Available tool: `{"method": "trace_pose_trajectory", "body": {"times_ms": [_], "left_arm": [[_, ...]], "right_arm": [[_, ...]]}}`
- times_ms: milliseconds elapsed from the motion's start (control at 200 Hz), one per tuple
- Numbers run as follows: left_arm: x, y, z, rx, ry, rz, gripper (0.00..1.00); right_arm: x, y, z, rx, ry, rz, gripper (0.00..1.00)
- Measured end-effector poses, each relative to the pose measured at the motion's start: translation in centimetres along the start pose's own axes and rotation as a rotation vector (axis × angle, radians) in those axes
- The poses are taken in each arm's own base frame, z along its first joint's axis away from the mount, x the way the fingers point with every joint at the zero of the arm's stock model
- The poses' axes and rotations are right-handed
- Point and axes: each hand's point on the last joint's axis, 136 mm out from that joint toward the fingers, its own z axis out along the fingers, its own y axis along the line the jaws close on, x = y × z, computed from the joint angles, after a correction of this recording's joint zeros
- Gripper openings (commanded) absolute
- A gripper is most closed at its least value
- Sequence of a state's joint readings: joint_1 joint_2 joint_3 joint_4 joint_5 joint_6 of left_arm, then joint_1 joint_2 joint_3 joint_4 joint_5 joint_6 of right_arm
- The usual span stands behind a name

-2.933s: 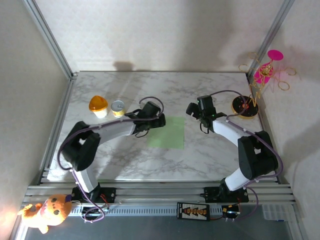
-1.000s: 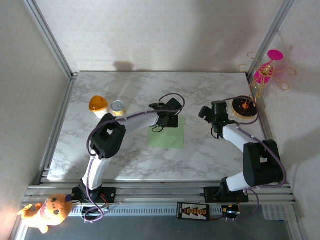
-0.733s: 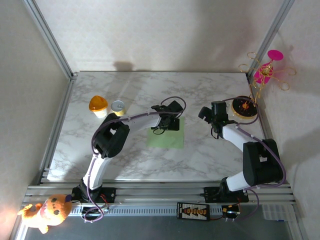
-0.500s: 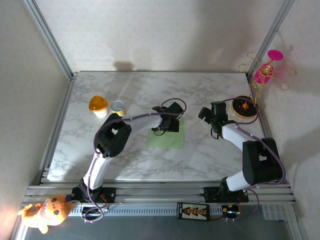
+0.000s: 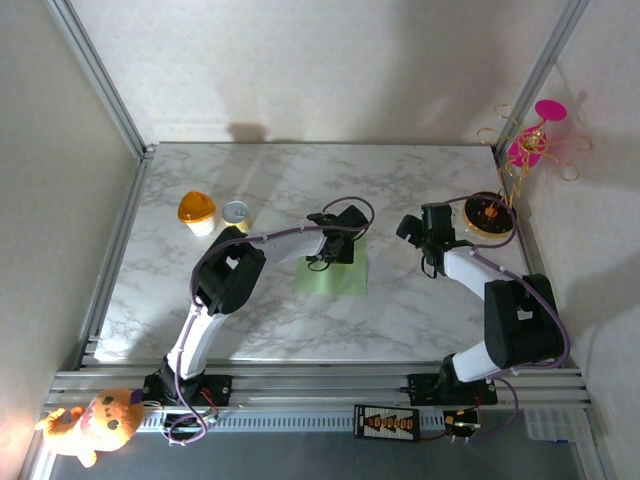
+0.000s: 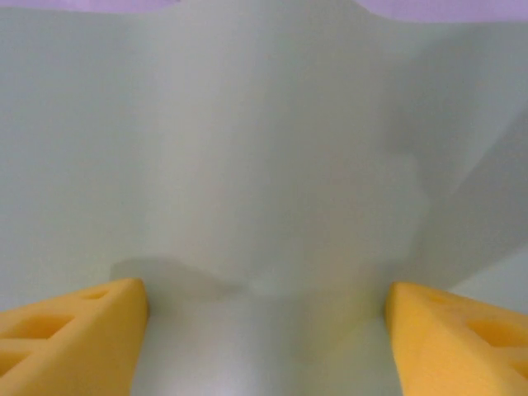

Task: Fold a paper plane with a square sheet of paper (pick it up from the middle)
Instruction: First fold in half a square sheet of paper at the center of the table.

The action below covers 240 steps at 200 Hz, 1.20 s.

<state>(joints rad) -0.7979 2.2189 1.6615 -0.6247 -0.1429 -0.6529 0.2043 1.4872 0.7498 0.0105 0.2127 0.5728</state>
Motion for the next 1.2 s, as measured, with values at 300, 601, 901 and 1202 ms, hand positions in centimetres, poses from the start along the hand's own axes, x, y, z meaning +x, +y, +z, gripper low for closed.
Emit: {"method": "trace_pose_trajectory", "body": {"times_ms": [300, 601, 901, 1202], "left_arm": [[0.3, 0.6, -1.2, 0.114, 0.019, -0.052, 0.35], [-2.7, -0.1, -8.1, 0.525, -0.038, -0.145, 0.32], [-2.1, -0.1, -7.2, 0.709, 0.005, -0.171, 0.32], [-0.4, 3.0, -3.3, 0.654, 0.059, -0.209, 0.30]], "right_arm": [[-0.1, 0.4, -0.2, -0.021, -0.002, 0.031, 0.99], [-0.8, 6.2, -2.6, -0.357, 0.005, 0.014, 0.89], [2.4, 12.3, -5.1, -0.733, 0.167, -0.059, 0.70], [10.1, 14.7, -4.1, -0.793, 0.414, -0.094, 0.43]]}}
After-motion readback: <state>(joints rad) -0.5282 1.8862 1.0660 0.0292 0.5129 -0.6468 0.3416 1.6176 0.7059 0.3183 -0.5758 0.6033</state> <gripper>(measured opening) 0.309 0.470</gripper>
